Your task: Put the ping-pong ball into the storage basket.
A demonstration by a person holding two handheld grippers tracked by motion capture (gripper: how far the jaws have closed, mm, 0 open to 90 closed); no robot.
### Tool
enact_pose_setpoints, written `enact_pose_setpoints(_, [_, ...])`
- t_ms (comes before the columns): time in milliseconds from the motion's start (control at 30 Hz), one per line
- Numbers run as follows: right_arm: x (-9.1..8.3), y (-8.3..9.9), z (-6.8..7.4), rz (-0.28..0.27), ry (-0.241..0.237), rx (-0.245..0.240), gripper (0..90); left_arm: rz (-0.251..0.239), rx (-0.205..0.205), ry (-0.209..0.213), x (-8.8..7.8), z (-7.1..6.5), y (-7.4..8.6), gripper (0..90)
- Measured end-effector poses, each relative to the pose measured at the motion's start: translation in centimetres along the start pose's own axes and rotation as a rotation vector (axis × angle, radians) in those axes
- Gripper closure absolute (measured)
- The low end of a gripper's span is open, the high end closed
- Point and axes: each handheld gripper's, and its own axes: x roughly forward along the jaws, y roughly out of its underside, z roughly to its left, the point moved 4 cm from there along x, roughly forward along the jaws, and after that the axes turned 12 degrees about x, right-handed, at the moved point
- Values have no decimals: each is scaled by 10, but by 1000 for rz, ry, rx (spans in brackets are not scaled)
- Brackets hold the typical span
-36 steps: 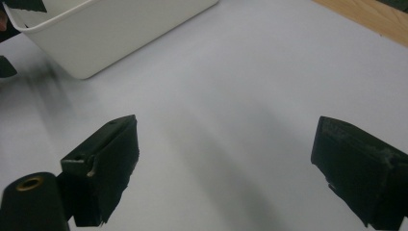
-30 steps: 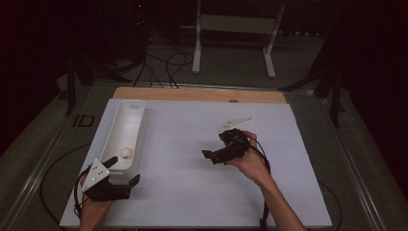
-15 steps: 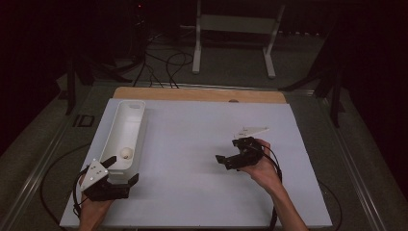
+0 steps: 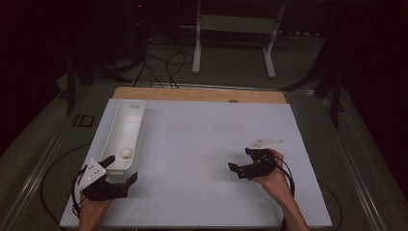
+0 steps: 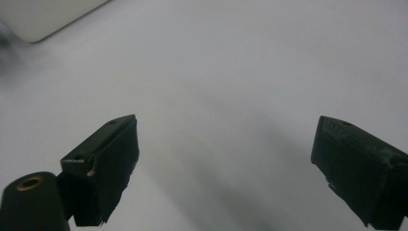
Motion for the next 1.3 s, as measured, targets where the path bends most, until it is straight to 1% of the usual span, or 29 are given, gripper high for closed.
enact_pose_setpoints(33, [-3, 5, -3, -26, -5, -1, 89, 0, -1, -1, 0, 0, 0, 0])
enact_pose_setpoints(133, [-7, 12, -7, -58, 3, 3, 89, -4, -8, -1, -1, 1, 0, 0])
enact_pose_setpoints(200, [-10, 18, -10, -81, -1, 15, 89, -7, -14, -1, -1, 2, 0, 0])
enact_pose_setpoints(333, [-18, 26, -16, -147, -1, 31, 89, -9, -15, -4, -1, 2, 0, 0])
enact_pose_setpoints(367, [-20, 28, -18, -174, 3, 25, 89, -9, -14, -4, -1, 2, 0, 0])
enact_pose_setpoints(567, [-31, 33, -19, -275, -1, 14, 89, -6, -13, -3, 0, 2, 0, 0])
enact_pose_setpoints(600, [-33, 34, -19, -289, 3, 10, 89, -5, -12, -2, 0, 2, 0, 0])
enact_pose_setpoints(633, [-33, 34, -19, -289, 3, 10, 89, -5, -12, -2, 0, 2, 0, 0])
enact_pose_setpoints(700, [-35, 36, -18, -328, 1, 1, 89, -5, -12, -1, 0, 2, 0, 0])
enact_pose_setpoints(833, [-39, 38, -17, -361, 17, -13, 90, -2, -9, 2, 1, 2, 1, 0])
enact_pose_setpoints(867, [-40, 39, -16, -366, 26, -20, 90, -3, -10, 2, 1, 2, 1, 0])
enact_pose_setpoints(1033, [-42, 42, -17, -382, 42, -38, 89, -1, -10, -1, 2, 3, 1, 0])
enact_pose_setpoints(1100, [-43, 43, -18, -387, 51, -34, 90, 0, -10, -2, 2, 3, 1, 0])
enact_pose_setpoints(1300, [-46, 45, -20, -397, 49, -24, 89, -1, -10, -5, 2, 3, 1, 0])
